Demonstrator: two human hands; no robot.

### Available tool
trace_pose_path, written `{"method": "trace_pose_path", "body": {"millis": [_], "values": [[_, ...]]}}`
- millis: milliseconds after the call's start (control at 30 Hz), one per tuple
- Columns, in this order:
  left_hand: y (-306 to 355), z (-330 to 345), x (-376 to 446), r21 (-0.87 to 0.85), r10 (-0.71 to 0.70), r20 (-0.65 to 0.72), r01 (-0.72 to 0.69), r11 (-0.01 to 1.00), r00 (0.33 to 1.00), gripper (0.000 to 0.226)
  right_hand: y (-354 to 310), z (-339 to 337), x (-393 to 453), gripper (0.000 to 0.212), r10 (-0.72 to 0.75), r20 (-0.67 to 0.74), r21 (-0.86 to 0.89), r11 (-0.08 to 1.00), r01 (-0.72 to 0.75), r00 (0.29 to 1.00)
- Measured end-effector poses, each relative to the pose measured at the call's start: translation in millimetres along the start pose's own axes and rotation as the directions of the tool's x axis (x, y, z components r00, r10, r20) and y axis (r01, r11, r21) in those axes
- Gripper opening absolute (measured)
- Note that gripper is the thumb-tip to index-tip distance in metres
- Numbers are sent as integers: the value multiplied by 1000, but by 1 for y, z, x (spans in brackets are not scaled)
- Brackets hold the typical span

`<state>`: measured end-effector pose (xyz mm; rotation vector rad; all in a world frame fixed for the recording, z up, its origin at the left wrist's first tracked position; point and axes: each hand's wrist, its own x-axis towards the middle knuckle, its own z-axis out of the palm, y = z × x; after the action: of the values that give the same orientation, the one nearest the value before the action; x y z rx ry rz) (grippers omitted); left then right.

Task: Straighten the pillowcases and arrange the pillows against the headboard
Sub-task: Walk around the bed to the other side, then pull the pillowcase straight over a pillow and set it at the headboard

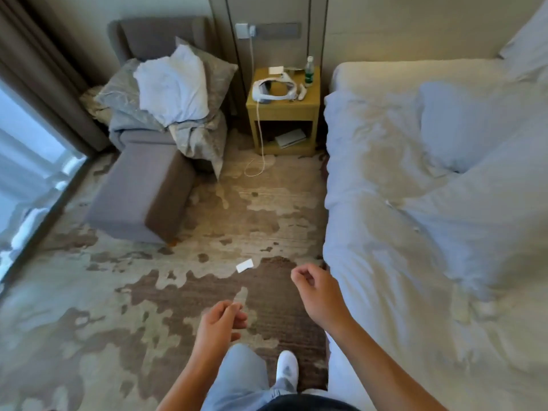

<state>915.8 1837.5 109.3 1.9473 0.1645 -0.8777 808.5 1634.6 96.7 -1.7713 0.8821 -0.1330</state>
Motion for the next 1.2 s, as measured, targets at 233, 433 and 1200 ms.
{"method": "trace_pose_path", "body": {"millis": [233, 433, 1200], "values": [[126, 61, 151, 143, 32, 182, -59, 988, 983, 25, -25, -50, 141, 12, 74, -197, 42, 997, -67, 978], [253, 167, 255, 258, 31, 462, -168, 951, 886, 23, -11, -111, 213, 12, 392, -396, 134, 919, -370, 831], [618, 578, 444, 486, -22, 805, -636, 600, 593, 14, 30, -389, 567, 21, 650, -534, 496, 759, -422, 541]]}}
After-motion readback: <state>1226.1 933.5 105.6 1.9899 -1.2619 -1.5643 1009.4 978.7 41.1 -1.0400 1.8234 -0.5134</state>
